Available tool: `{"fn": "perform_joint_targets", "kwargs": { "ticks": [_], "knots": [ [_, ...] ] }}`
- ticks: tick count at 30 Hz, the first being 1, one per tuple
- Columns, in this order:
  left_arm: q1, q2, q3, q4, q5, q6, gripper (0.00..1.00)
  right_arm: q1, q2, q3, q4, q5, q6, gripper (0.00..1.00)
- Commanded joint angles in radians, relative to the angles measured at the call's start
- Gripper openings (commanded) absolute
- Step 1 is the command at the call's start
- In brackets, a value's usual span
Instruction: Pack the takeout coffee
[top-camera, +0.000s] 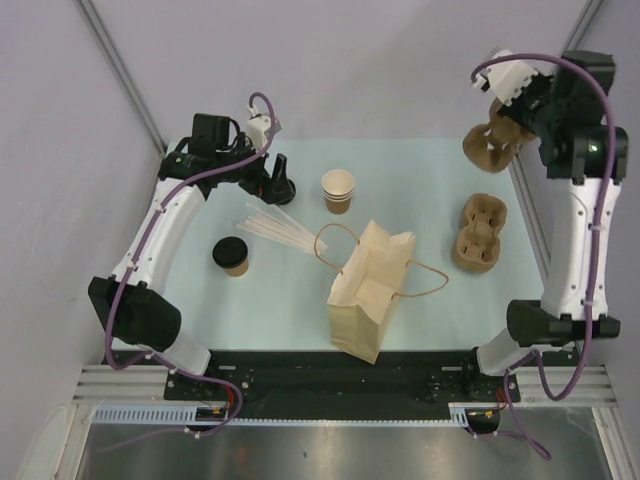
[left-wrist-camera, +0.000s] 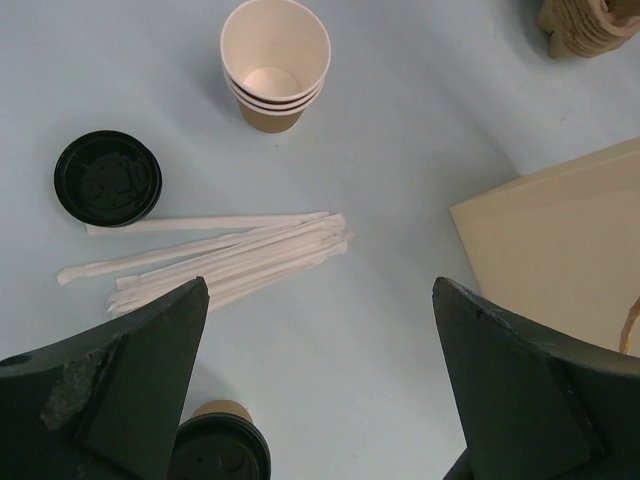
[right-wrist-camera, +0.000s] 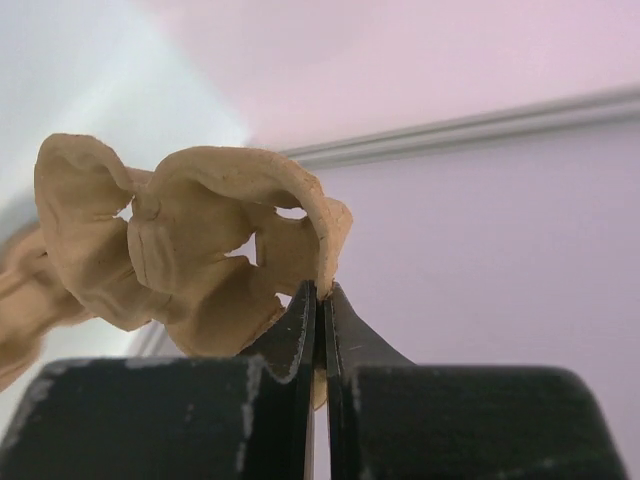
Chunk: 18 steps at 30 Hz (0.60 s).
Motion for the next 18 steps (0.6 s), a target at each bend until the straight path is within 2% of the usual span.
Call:
{"fn": "perform_joint_targets", "kwargs": {
  "ticks": [1, 2, 4, 6, 7, 8, 9, 10, 11, 12, 13, 15, 18],
  "knots": [
    [-0.006, -0.072, -0.020, 0.041, -0.013, -0.026, 1.00, 0.089, -0.108, 0.145, 0.027, 0.040, 0.042, 0.00],
    [-0.006, -0.075, -0.022, 0.044, -0.013, -0.026, 0.99, 0.126, -0.131, 0.147, 0.027, 0.051, 0.045, 0.00],
    [-0.006, -0.088, -0.028, 0.047, -0.014, -0.030, 1.00, 0.279, -0.199, 0.135, 0.041, 0.126, 0.046, 0.00],
    [-0.006, -0.095, -0.034, 0.050, -0.016, -0.035, 0.99, 0.417, -0.228, 0.142, 0.035, 0.258, 0.053, 0.00],
    [-0.006, -0.105, -0.039, 0.050, -0.014, -0.037, 0.99, 0.571, -0.237, 0.148, 0.029, 0.316, 0.057, 0.00],
    [-0.004, -0.108, -0.042, 0.050, -0.014, -0.037, 0.99, 0.668, -0.253, 0.152, 0.021, 0.376, 0.062, 0.00],
    [-0.006, -0.111, -0.045, 0.052, -0.013, -0.038, 1.00, 0.751, -0.257, 0.153, -0.011, 0.498, 0.066, 0.00],
    [-0.006, -0.115, -0.051, 0.052, -0.017, -0.040, 0.99, 0.926, -0.259, 0.144, -0.020, 0.570, 0.079, 0.00],
    [-0.006, -0.124, -0.053, 0.050, -0.017, -0.040, 0.99, 1.003, -0.260, 0.145, -0.038, 0.679, 0.094, 0.00],
    [-0.006, -0.129, -0.057, 0.052, -0.020, -0.040, 1.00, 1.070, -0.262, 0.147, -0.093, 0.720, 0.144, 0.00],
    [-0.006, -0.134, -0.066, 0.053, -0.020, -0.038, 0.99, 1.197, -0.264, 0.136, -0.111, 0.763, 0.172, 0.00],
    [-0.006, -0.151, -0.077, 0.056, -0.023, -0.038, 0.99, 1.224, -0.241, 0.148, -0.210, 0.765, 0.253, 0.00],
    [-0.006, -0.167, -0.088, 0.052, -0.032, -0.034, 0.99, 1.232, -0.222, 0.192, -0.312, 0.673, 0.322, 0.00]
  ]
}}
